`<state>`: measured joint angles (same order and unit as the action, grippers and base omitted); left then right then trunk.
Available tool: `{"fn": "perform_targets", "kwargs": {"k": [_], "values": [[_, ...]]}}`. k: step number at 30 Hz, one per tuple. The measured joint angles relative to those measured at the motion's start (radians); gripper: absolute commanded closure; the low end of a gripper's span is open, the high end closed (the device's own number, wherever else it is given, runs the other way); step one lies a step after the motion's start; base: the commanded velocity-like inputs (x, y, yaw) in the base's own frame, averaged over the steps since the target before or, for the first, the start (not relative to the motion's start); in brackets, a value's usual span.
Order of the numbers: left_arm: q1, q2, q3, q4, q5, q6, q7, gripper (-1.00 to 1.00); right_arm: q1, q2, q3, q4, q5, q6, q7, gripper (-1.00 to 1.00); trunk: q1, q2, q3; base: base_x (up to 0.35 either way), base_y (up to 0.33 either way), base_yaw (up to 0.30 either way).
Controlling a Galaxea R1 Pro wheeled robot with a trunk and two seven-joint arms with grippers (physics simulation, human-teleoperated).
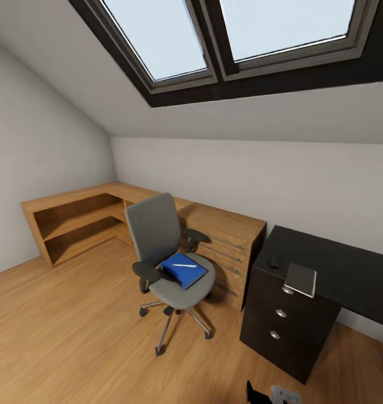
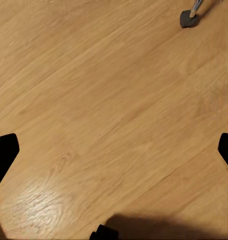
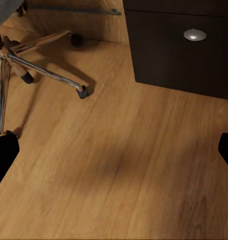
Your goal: In the bedroom, organize the workspace by keeping the computer under the desk, ensuring the monitor is on the desk, placing the keyboard on the desk next to the monitor, placing the mouse on the desk next to the keyboard, moving the folder from the swivel chair onto the desk next to the mouse, stacking the notebook on top of the folder with the pen on top of the notebook, and positioning the swivel chair next to the desk.
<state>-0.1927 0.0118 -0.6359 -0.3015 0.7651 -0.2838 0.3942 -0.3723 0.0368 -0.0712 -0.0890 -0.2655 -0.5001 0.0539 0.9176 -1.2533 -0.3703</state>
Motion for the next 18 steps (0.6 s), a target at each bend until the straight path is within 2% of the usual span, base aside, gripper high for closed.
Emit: {"fn": "perform_targets", "kwargs": {"k": [5, 7, 10, 11, 13, 15, 16, 17, 18], "values": [[0.0, -0.007, -0.002, -0.043, -0.001, 0.003, 0.0, -1.0, -0.001, -0.01, -0.002, -0.138, -0.005, 0.034, -0.035, -1.0, -0.015, 0.028, 0.012, 0.008, -0.008, 0.0], [0.0, -0.009, -0.002, -0.099, -0.003, 0.011, 0.003, -1.0, -0.001, -0.012, -0.003, -0.209, -0.002, 0.082, -0.075, -1.0, -0.023, 0.042, 0.019, 0.002, -0.002, 0.0], [0.0, -0.012, -0.002, -0.253, -0.017, 0.053, 0.01, -1.0, -0.006, -0.018, -0.007, -0.352, 0.013, 0.248, -0.171, -1.0, -0.034, 0.063, 0.028, 0.0, 0.0, 0.0], [0.001, -0.011, -0.001, -0.29, -0.023, 0.071, 0.013, -1.0, -0.007, -0.018, -0.007, -0.377, 0.014, 0.282, -0.186, -1.0, -0.038, 0.07, 0.031, 0.0, 0.0, 0.0], [0.0, -0.004, 0.005, -0.456, -0.052, 0.19, 0.045, -1.0, -0.022, -0.021, -0.007, -0.469, 0.017, 0.409, -0.232, -1.0, -0.046, 0.084, 0.038, 0.0, 0.0, 0.0], [0.0, 0.007, 0.025, -0.636, -0.061, 0.34, 0.125, -1.0, -0.053, -0.021, -0.006, -0.555, 0.015, 0.524, -0.258, -1.0, -0.054, 0.098, 0.044, 0.0, 0.0, 0.0], [0.0, 0.008, 0.05, -0.737, -0.067, 0.434, 0.18, -1.0, -0.08, -0.022, -0.005, -0.6, 0.015, 0.601, -0.266, -1.0, -0.057, 0.105, 0.047, 0.0, 0.0, 0.0], [0.001, 0.009, 0.065, -0.793, -0.068, 0.481, 0.205, -1.0, -0.099, -0.023, -0.006, -0.623, 0.015, 0.645, -0.271, -1.0, -0.061, 0.112, 0.05, 0.0, 0.0, 0.0], [0.001, 0.01, 0.092, -0.871, -0.071, 0.555, 0.241, -1.0, -0.13, -0.024, -0.005, -0.656, 0.017, 0.721, -0.279, -1.0, -0.065, 0.119, 0.054, 0.0, 0.0, 0.0]]}}
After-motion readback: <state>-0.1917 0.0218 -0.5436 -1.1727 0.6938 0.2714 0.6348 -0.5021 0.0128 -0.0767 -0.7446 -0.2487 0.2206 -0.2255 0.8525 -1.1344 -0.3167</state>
